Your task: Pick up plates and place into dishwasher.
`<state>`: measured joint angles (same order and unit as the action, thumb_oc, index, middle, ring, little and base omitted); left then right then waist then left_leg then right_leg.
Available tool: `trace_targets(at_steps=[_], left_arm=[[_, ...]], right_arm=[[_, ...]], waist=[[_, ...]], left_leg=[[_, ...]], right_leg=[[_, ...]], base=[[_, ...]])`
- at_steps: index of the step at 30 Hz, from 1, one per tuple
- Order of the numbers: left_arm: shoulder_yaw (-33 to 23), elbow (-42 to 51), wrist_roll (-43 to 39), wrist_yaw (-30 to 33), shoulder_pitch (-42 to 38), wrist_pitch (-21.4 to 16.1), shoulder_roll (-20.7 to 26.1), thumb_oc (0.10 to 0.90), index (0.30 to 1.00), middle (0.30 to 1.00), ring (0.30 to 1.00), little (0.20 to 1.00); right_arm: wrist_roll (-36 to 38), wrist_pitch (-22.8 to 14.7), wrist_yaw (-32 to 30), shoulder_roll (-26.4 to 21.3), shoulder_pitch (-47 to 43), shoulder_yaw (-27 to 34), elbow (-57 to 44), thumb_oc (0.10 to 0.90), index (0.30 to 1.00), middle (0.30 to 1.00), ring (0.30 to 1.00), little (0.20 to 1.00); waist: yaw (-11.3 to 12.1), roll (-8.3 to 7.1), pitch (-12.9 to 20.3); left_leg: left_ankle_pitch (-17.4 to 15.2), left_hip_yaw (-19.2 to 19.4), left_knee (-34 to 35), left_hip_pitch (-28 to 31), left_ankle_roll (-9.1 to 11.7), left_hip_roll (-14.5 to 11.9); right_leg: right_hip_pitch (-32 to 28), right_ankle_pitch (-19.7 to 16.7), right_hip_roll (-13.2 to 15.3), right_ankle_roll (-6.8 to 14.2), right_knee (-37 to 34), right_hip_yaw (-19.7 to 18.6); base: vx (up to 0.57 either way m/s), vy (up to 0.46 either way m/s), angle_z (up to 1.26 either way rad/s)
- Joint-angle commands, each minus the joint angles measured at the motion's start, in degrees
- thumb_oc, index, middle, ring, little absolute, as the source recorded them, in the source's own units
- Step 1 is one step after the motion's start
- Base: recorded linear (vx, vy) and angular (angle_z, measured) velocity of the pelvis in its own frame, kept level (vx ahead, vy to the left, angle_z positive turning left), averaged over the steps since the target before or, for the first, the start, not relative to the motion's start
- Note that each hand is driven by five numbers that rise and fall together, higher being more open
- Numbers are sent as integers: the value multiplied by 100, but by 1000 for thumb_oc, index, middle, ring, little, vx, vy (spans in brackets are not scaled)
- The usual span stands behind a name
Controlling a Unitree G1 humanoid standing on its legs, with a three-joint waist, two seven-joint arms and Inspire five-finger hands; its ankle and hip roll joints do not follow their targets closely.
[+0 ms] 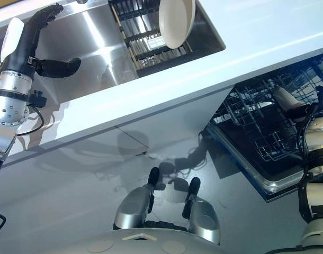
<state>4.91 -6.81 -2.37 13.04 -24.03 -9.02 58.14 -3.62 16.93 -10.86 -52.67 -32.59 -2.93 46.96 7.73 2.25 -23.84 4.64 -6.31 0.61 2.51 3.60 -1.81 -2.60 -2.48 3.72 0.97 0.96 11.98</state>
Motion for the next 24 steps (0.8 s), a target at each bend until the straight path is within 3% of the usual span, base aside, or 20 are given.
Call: trace_targets(at_steps=[1, 11, 24], left_arm=[[-593, 227, -123, 187, 329, -342, -98, 800, 900, 900, 900, 900], [-774, 318, 125, 109, 451, -388, -235, 800, 900, 900, 900, 900], [-797, 23, 558, 362, 111, -512, -224, 800, 900, 900, 900, 900]], right_arm=[[-425, -105, -221, -507, 484, -228, -306, 800, 900, 900, 900, 900], [399, -275, 445, -56, 1107, 206, -1146, 800, 900, 900, 900, 900], [1177, -1325, 297, 671, 1782, 824, -2907, 800, 900, 900, 900, 900]], waist=[[-174, -265, 1502], [-395, -358, 1825], [-850, -335, 2033]], left_leg=[[-513, 350, -31, -47, -90, 376], [-644, 613, 246, 358, -174, 453], [-814, 1117, 192, 487, -257, 513]], right_leg=[[-249, 746, -51, 216, 200, -41], [-413, 573, 4, 378, -41, -260], [-320, 204, 4, 531, -367, -731]], base=[[-31, 123, -17], [-54, 130, -8], [-56, 100, -20]])
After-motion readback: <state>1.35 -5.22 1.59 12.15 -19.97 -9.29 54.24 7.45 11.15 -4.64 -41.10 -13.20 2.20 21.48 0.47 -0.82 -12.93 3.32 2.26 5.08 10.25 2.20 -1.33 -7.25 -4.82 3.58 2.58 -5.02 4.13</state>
